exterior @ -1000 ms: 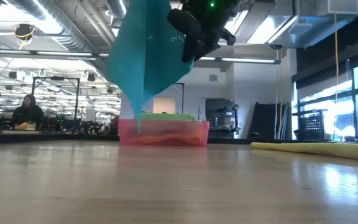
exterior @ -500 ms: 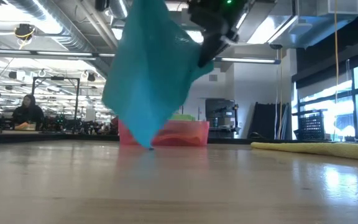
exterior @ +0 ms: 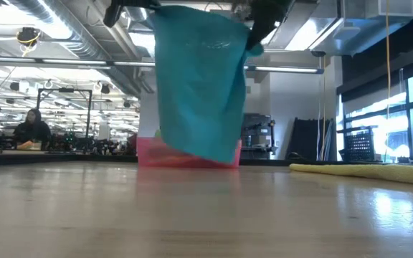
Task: Fold microfiber towels
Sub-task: Fold the blue microfiber cloth
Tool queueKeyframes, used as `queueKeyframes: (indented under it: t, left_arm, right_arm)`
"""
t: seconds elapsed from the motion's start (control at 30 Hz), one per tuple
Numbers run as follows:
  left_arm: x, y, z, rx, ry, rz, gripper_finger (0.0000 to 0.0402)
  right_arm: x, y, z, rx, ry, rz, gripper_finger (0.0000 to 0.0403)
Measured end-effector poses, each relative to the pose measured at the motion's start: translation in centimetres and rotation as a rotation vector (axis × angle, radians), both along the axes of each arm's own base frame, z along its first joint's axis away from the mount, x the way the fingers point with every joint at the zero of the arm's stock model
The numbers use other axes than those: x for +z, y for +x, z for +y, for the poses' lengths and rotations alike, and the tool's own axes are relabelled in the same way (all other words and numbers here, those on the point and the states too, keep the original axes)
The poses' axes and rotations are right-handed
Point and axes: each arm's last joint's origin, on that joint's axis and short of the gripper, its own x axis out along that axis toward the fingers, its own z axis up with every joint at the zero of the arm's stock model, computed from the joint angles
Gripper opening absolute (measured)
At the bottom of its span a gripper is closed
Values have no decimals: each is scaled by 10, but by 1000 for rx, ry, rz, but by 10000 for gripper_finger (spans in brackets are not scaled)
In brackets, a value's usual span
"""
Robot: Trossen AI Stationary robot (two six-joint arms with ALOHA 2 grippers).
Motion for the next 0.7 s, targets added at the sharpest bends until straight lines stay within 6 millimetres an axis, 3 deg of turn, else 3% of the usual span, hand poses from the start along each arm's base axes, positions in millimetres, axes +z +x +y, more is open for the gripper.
queueKeyframes:
  t: [0.13, 0.23, 0.37, 0.57, 0.7]
  left_arm:
    - [-7, 1, -10, -73, -66, 55, 0]
    - [-23, 9, -28, -142, -151, 175, 0]
    - [-64, 25, -59, -224, -252, 315, 0]
    - [-129, 42, -110, -307, -398, 339, 0]
    - [-163, 43, -136, -332, -493, 352, 0]
  right_arm:
    - [16, -16, 7, 128, 188, -73, 3]
    - [9, -17, 19, 228, 435, -57, 4]
    - [-24, -16, 45, 340, 666, 48, 4]
    - [-89, -24, 87, 382, 938, 153, 4]
    - [-118, -30, 112, 391, 1113, 146, 4]
